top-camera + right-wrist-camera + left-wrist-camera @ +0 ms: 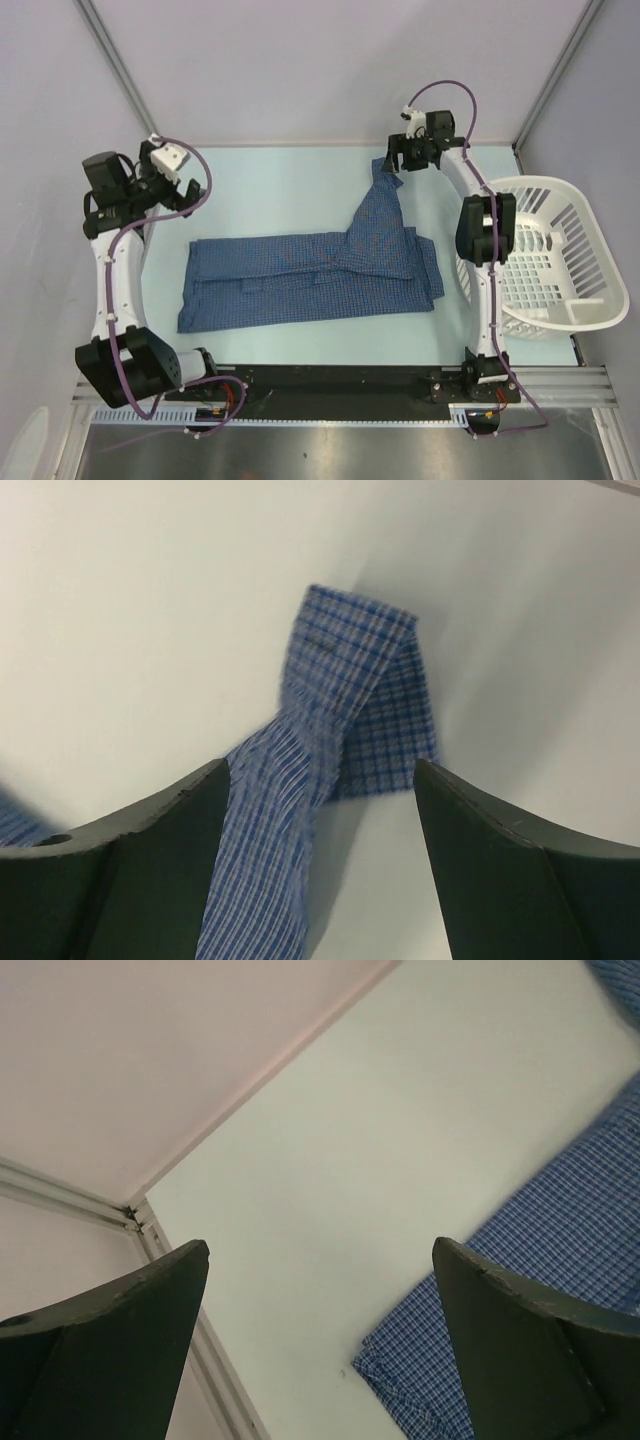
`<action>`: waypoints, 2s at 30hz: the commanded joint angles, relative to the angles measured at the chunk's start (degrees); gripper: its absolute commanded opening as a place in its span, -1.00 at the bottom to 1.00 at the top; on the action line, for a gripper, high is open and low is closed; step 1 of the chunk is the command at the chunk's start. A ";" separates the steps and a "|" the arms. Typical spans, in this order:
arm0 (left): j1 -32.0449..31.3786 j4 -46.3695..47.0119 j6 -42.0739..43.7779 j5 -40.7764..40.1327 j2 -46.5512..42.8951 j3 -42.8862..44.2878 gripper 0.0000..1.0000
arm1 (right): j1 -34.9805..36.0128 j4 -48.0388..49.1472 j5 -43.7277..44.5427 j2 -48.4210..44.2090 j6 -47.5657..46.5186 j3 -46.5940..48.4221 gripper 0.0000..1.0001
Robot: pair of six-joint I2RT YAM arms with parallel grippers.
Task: Fold and stack the long sleeve shirts
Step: Fold the shirt
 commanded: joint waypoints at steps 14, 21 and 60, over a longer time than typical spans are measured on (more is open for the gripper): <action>-0.59 15.18 -16.06 -10.95 0.74 4.34 0.99 | 1.45 4.84 -6.26 8.84 3.32 9.10 -0.40; -0.59 12.11 -13.52 -1.84 -1.27 5.31 0.99 | 1.89 4.40 -16.70 -1.43 3.32 2.61 -1.00; -47.79 20.72 -3.42 6.27 -15.00 -24.75 0.99 | 30.37 -7.46 -21.65 -63.32 -39.91 -50.93 -1.00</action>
